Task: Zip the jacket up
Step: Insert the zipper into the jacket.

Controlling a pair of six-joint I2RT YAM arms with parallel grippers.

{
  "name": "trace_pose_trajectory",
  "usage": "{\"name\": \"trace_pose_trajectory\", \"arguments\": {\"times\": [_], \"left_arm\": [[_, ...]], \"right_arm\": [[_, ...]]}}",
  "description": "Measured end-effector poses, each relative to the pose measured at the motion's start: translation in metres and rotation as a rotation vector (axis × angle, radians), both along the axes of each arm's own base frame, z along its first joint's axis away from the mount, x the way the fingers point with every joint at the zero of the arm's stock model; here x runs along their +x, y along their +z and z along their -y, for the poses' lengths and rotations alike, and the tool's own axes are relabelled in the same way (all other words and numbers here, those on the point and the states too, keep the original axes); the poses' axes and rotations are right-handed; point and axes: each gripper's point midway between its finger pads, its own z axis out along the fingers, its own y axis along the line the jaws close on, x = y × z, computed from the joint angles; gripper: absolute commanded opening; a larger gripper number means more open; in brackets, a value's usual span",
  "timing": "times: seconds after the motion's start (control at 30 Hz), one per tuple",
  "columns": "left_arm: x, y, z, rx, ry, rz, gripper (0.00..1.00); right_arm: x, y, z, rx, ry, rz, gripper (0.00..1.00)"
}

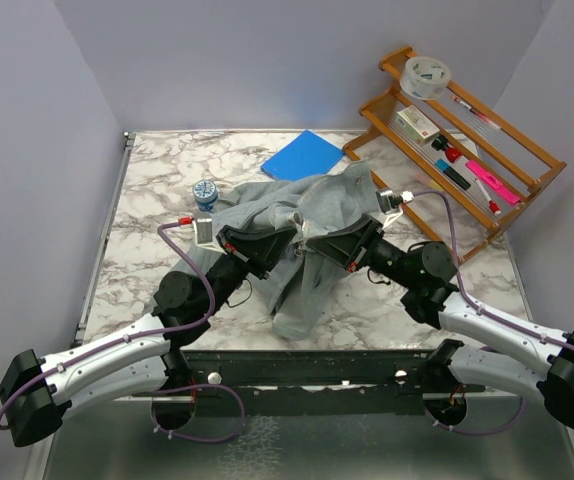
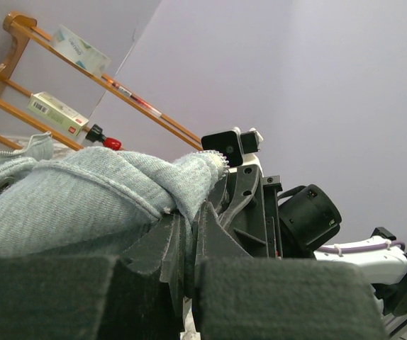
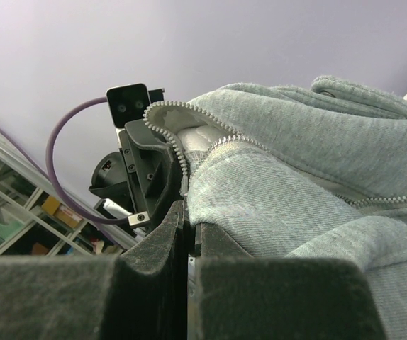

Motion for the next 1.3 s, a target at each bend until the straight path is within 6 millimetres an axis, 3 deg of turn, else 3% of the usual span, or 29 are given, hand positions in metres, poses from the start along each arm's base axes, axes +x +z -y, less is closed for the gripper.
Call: {"name": "trace_pose_trajectory", "arguments": {"times": [1.3], "left_arm": [[0.0026, -0.0018, -0.0038, -0.017, 0.02, -0.006, 0.0]], "right_arm": [[0.0008, 0.0023, -0.0044, 0.002, 0.016, 0.009, 0.01]]}}
